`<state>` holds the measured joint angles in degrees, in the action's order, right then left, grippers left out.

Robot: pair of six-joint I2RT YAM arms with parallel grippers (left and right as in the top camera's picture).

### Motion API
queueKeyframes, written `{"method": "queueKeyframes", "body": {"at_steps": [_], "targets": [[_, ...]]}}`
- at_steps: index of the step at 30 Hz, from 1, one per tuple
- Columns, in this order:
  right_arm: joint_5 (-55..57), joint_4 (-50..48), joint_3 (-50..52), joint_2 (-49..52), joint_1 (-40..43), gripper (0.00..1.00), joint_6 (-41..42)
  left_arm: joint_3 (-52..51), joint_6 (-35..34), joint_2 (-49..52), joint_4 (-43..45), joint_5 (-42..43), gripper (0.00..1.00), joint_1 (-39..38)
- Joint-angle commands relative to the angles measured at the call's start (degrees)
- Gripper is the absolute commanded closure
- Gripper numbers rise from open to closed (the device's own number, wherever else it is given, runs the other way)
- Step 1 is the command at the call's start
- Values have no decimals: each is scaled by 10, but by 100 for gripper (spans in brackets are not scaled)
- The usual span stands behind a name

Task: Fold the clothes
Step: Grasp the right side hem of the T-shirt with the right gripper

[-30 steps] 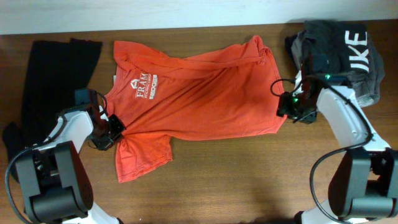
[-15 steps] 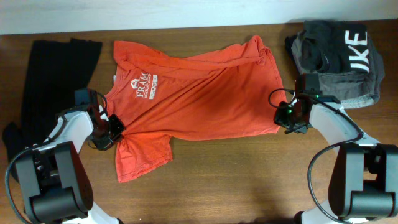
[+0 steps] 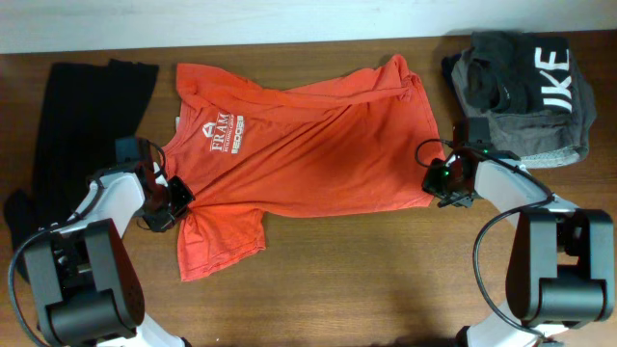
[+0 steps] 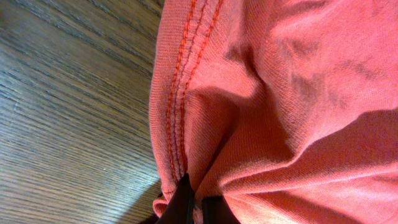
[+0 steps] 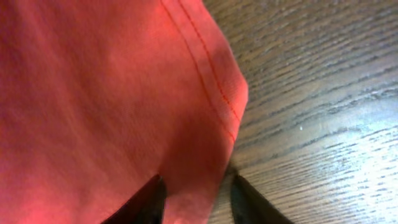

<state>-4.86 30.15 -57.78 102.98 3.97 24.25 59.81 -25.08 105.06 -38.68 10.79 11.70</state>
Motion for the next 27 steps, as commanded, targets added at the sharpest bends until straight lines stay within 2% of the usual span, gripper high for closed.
{"method": "queueKeyframes", "body": {"at_steps": [1,2,3,9,20,27], "targets": [[8,-2,6,12,-2,81,14,-29,12,44,12,-71,99,8],[8,-3,6,12,-2,93,14,-29,12,44,12,-71,99,8],[8,-4,6,11,-2,96,14,-29,12,44,12,-71,99,8],[11,20,5,-22,-2,96,13,-29,14,44,12,-71,99,8],[101,180,5,-140,-1,96,11,-29,14,44,11,-71,99,7],[94,160,3,-145,-3,96,-15,-29,16,44,12,-69,99,7]]}}
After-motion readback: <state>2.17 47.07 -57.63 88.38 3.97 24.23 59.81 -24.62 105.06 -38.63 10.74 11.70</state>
